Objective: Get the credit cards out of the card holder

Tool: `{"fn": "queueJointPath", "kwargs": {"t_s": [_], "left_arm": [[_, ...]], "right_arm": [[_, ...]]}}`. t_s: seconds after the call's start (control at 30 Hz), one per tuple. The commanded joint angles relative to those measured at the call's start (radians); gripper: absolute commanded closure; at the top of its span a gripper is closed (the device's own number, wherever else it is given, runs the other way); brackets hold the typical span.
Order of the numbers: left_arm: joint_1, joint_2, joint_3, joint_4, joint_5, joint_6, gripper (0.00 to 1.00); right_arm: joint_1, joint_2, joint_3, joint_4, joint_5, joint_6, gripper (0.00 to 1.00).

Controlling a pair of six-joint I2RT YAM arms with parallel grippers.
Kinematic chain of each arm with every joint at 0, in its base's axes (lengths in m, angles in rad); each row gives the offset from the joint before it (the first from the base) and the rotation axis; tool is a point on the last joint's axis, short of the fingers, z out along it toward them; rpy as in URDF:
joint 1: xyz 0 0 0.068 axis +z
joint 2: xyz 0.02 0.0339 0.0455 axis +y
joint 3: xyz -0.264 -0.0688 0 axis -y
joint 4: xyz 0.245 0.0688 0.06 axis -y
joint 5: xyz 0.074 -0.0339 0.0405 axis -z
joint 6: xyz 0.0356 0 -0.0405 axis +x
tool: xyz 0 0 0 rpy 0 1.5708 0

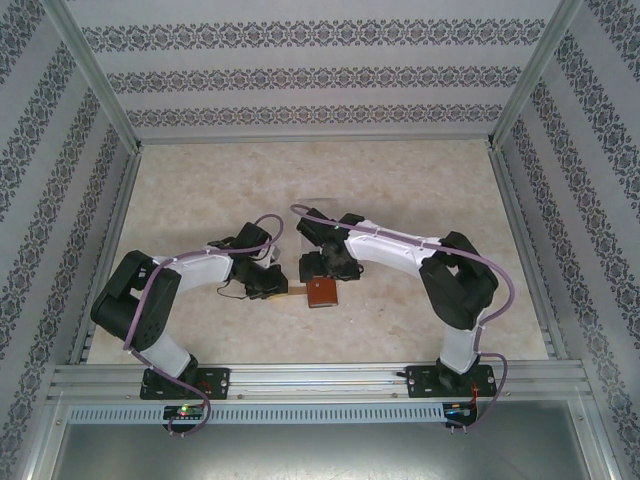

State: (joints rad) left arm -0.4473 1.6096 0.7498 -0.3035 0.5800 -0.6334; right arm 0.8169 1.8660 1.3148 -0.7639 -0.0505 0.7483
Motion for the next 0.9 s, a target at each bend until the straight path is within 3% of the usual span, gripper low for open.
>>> {"fn": "queueJointPath", "kwargs": {"t_s": [0.0, 0.87], "left_arm": [[0.019, -0.013, -0.019, 0.057, 0.049, -0.003, 0.86], [0.055, 0.011, -0.041, 0.083, 0.101, 0.032, 0.86]], "right_arm": [[0.018, 0.036, 0.042, -0.059, 0.031, 0.016, 0.07], [0.034, 0.104, 0.087, -0.1, 0.051, 0.038, 0.08]]}}
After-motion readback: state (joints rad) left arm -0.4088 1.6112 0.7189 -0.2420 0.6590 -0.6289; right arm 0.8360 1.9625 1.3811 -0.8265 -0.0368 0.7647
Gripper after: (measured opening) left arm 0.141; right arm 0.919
